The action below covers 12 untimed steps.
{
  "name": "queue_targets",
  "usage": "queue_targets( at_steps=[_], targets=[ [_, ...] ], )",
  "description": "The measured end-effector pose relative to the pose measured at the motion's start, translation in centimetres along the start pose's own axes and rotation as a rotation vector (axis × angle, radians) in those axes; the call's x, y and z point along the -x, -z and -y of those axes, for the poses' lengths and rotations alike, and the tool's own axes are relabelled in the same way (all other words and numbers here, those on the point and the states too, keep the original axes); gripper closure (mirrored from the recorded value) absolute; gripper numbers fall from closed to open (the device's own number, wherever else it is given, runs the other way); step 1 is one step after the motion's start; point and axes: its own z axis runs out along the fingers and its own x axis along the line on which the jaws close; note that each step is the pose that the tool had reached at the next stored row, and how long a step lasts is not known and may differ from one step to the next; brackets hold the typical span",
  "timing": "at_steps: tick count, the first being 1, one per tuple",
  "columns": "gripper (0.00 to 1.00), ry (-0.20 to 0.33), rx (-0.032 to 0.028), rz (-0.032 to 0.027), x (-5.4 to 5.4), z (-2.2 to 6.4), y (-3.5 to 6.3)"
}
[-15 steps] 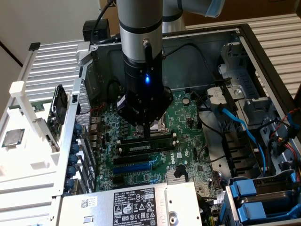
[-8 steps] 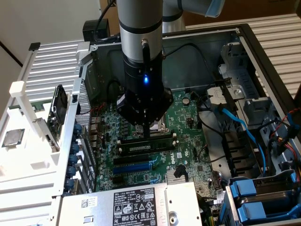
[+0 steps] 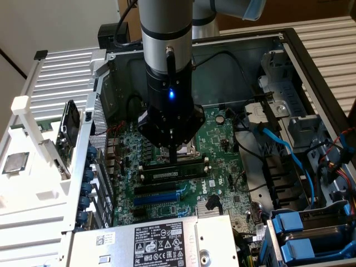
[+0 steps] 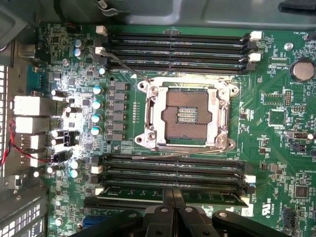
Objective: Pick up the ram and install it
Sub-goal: 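Press down the ram until it locks into place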
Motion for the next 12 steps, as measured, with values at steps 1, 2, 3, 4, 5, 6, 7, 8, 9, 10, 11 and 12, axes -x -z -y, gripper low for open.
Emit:
queue_targets(
  at_steps=[1, 2, 3, 4, 5, 6, 7, 8, 9, 10, 11, 12],
  targets=[
    [0.89, -0.003, 0.0002, -0.0004, 0.0, 0.0, 0.0],
    [0.89, -0.006, 0.0005, -0.0008, 0.0, 0.0, 0.0],
    [0.89, -0.008, 0.0008, -0.0012, 0.01, 0.0, 0.0],
    [0.89, -0.011, 0.0013, -0.0013, 0.02, 0.0, 0.0],
    [0.89, -0.012, 0.0017, -0.0013, 0.05, 0.0, 0.0],
    [0.89, -0.014, 0.0025, -0.0014, 0.08, 0.0, -0.01],
    [0.89, -0.014, 0.0027, -0.0015, 0.09, 0.0, 0.0],
    [0.89, -0.014, 0.0028, -0.0015, 0.09, 0.0, 0.0],
    [0.89, -0.014, 0.0027, -0.0016, 0.09, 0.0, 0.0],
    [0.89, -0.014, 0.0027, -0.0016, 0.09, 0.0, 0.0],
    [0.89, -0.014, 0.0027, -0.0017, 0.09, 0.0, 0.0],
    [0.89, -0.014, 0.0028, -0.0016, 0.09, 0.0, 0.0]
  ],
)
